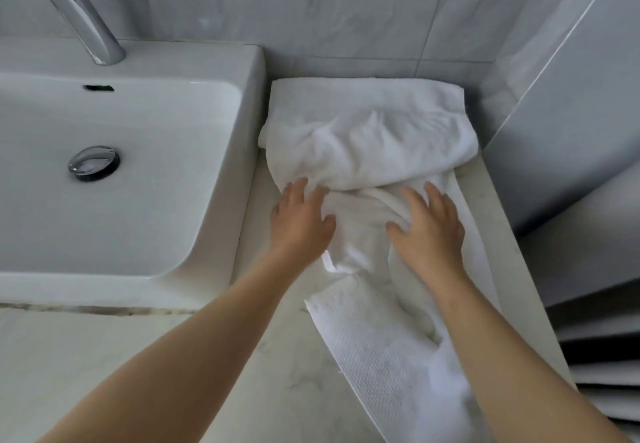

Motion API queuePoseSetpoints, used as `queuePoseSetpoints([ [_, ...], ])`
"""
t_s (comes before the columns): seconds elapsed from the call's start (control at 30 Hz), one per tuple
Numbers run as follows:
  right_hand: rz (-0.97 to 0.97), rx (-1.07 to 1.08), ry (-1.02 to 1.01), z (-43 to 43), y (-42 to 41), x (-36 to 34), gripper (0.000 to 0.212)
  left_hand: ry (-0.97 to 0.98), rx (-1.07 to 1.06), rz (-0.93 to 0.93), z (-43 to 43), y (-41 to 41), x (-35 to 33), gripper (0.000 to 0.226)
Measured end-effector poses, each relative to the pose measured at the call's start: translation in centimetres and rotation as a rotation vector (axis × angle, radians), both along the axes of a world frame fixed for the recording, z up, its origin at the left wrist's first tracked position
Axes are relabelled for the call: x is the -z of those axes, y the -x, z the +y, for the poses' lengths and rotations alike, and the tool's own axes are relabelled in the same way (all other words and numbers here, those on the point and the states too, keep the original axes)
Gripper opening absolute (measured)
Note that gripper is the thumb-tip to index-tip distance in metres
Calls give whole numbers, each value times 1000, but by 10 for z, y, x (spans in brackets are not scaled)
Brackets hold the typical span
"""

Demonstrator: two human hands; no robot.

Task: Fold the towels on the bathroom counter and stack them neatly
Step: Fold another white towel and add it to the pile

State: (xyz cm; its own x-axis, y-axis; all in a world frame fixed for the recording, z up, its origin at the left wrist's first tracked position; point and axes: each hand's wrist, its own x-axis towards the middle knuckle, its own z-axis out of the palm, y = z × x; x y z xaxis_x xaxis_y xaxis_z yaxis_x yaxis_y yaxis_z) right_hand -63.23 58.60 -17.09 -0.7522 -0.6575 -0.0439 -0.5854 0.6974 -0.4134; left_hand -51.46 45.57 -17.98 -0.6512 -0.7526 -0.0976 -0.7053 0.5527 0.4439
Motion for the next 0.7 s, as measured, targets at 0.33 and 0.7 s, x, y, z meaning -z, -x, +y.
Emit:
queuePoseSetpoints([
  [0.33, 62, 18, 18, 49, -56, 8, 38, -271, -182, 225, 51, -40, 16, 51],
  [0.7, -292, -103, 75, 65, -59, 7, 56, -464, -393, 471, 47, -45, 4, 6],
])
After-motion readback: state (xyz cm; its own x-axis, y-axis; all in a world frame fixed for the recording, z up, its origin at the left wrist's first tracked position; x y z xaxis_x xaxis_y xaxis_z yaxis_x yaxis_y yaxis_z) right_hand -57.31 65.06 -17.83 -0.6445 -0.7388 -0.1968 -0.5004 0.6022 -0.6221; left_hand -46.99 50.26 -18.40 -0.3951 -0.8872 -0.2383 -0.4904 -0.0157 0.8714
